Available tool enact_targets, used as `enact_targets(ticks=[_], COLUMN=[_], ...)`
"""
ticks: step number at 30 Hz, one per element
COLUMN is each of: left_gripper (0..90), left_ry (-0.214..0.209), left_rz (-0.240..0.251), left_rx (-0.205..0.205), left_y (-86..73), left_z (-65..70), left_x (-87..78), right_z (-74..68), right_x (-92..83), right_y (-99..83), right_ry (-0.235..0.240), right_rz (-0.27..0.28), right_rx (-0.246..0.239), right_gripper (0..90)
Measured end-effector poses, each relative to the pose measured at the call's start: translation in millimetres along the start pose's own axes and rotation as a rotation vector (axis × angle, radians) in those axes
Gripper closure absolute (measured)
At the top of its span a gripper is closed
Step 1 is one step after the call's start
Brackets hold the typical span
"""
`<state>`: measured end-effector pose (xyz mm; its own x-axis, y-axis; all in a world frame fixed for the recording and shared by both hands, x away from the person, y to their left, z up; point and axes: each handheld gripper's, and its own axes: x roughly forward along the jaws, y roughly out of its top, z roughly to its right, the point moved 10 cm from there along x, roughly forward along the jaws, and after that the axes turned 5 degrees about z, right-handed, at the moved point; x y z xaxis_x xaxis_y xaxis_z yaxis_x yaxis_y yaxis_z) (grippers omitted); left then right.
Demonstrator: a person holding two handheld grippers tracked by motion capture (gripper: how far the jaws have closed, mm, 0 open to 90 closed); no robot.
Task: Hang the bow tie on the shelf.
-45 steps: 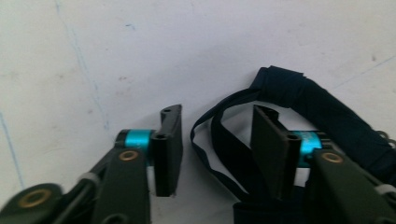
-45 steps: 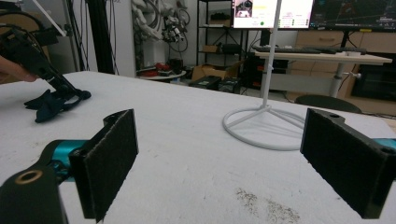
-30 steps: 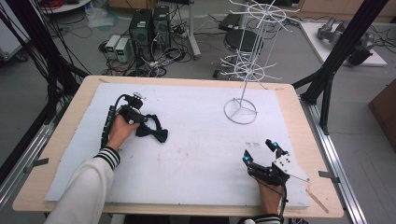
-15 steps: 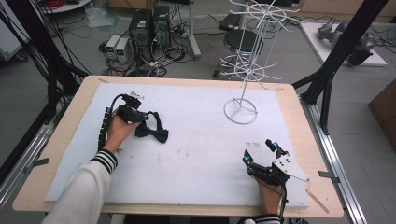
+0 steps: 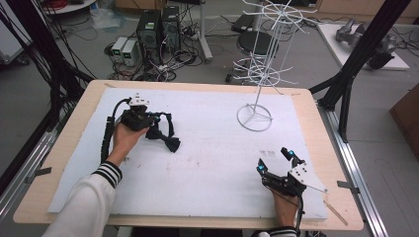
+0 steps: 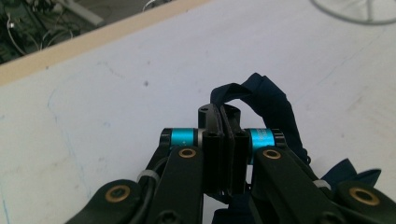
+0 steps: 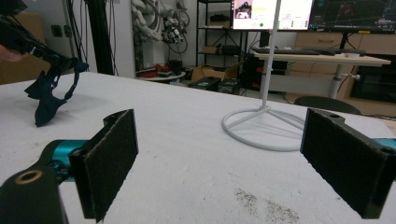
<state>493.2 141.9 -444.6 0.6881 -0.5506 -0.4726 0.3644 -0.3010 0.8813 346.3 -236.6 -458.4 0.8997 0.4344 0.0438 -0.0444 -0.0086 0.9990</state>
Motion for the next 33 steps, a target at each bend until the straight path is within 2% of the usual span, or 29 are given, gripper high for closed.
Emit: enact_targets(ticks=[5,7,17,24,33], left_gripper=[87.4,87.4,87.6,87.7,87.9], left_ry=[-0.036,-0.033,-0.09,-0.121,-0.149], left_rz=[0.091,0.115,0.225,0.263,0.29], left_rx=[0.024,0.031,0.027,0.057,0.086], left_y=[16.2,21.5,49.1,74.8,97.4], left_z=[11.2,14.4,37.2,55.7,78.1], left_x=[-6.1,-7.9,-18.1,-21.0,-20.3], right_z=[-0.2,-0.1,-0.2,-0.2,0.3], right_x=[-0.1,0.1,-0.1,-0.2,-0.2], right_y=[-0.2,0.1,-0.2,-0.3,0.2], right_ry=[0.0,0.002,0.001,0.001,0.001], right_rz=[-0.001,0.002,-0.001,-0.002,0.003], right_rx=[0.003,0.0,0.004,0.005,0.001], right_gripper=[10.3,10.3,10.3,10.3,10.2])
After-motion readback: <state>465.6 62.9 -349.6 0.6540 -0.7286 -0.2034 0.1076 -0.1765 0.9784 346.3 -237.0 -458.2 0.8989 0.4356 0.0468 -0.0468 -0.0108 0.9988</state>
